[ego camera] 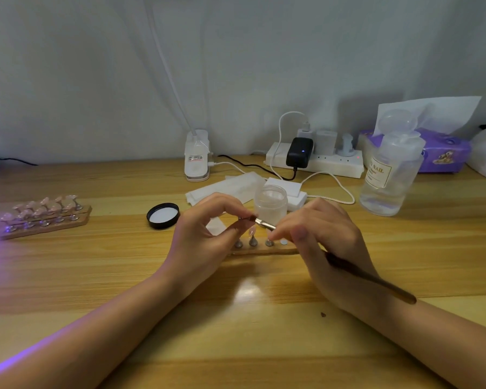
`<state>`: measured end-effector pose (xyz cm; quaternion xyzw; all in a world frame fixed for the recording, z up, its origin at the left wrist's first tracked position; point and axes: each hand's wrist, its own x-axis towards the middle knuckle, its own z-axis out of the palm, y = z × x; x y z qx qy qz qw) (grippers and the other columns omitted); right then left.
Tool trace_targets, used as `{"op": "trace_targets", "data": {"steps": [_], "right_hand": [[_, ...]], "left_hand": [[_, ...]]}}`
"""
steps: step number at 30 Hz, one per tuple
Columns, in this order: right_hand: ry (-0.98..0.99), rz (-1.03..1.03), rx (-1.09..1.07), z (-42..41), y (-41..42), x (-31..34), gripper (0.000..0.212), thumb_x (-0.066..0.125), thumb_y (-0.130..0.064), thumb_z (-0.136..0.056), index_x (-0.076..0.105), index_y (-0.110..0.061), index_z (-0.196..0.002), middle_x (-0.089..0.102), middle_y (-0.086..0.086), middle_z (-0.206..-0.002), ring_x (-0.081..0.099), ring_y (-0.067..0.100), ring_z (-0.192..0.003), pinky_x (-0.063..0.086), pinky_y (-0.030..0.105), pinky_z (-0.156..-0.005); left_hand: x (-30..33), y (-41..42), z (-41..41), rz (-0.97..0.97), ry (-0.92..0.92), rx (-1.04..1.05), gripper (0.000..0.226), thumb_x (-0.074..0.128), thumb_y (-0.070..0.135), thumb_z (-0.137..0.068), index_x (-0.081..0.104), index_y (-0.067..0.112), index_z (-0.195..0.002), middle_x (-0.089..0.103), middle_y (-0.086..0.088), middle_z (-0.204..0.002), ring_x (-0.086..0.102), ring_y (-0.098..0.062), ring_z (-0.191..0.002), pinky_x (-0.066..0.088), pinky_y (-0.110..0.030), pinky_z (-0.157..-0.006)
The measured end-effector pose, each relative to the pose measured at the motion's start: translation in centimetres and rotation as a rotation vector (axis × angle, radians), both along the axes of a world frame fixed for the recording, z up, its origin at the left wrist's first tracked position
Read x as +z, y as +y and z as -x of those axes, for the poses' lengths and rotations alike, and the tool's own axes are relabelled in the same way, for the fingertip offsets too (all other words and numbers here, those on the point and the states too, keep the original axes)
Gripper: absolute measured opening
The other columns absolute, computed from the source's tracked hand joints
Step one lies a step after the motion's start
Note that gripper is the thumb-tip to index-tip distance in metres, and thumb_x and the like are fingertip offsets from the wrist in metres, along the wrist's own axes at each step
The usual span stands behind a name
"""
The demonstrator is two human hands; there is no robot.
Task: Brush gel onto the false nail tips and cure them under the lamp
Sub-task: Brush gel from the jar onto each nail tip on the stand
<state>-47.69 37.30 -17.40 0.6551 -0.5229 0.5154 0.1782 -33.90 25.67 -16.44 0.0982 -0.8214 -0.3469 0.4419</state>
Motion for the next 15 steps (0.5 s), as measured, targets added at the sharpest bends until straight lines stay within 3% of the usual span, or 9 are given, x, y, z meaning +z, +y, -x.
{"op": "trace_targets", "data": {"steps": [3, 5, 11, 15], "right_hand": [[-0.194, -0.050, -0.024, 0.16, -0.03, 0.10, 0.049, 0.031, -0.040, -0.096, 0.068, -0.015, -0.079, 0.054, -0.030, -0.076, 0.054, 0.002, -0.078, 0.046, 0.041, -0.071], [-0.252, -0.073, -0.025, 0.24, 0.00, 0.17, 0.046, 0.033, -0.039, -0.095, 0.068, -0.015, -0.078, 0.053, -0.032, -0.075, 0.055, 0.003, -0.079, 0.047, 0.043, -0.072], [0.061, 0.014, -0.014, -0.19, 0.02, 0.12, 0.051, 0.031, -0.033, -0.098, 0.071, -0.011, -0.077, 0.067, -0.006, -0.074, 0.056, 0.007, -0.078, 0.042, 0.036, -0.071], [-0.134, -0.040, -0.066, 0.10, 0.17, 0.03, 0.048, 0.032, -0.036, -0.096, 0.069, -0.014, -0.078, 0.053, -0.028, -0.077, 0.051, -0.001, -0.077, 0.042, 0.034, -0.072]], "left_hand": [[-0.02, 0.01, -0.01, -0.012, 0.006, 0.001, 0.011, 0.065, 0.013, -0.074, 0.067, 0.008, -0.085, 0.064, 0.001, -0.081, 0.058, -0.003, -0.080, 0.043, -0.014, -0.077], [-0.03, 0.01, -0.01, -0.008, 0.006, -0.001, 0.011, 0.065, 0.012, -0.075, 0.067, 0.007, -0.084, 0.064, 0.000, -0.081, 0.058, -0.004, -0.080, 0.042, -0.013, -0.077], [-0.06, -0.15, -0.03, 0.010, 0.004, 0.000, 0.018, 0.067, 0.001, -0.075, 0.064, 0.015, -0.085, 0.063, 0.005, -0.082, 0.058, 0.000, -0.081, 0.042, -0.013, -0.077], [-0.14, -0.08, -0.03, -0.012, 0.005, 0.008, 0.007, 0.066, 0.012, -0.076, 0.066, 0.012, -0.083, 0.064, 0.005, -0.081, 0.059, -0.004, -0.080, 0.044, -0.019, -0.078]]}}
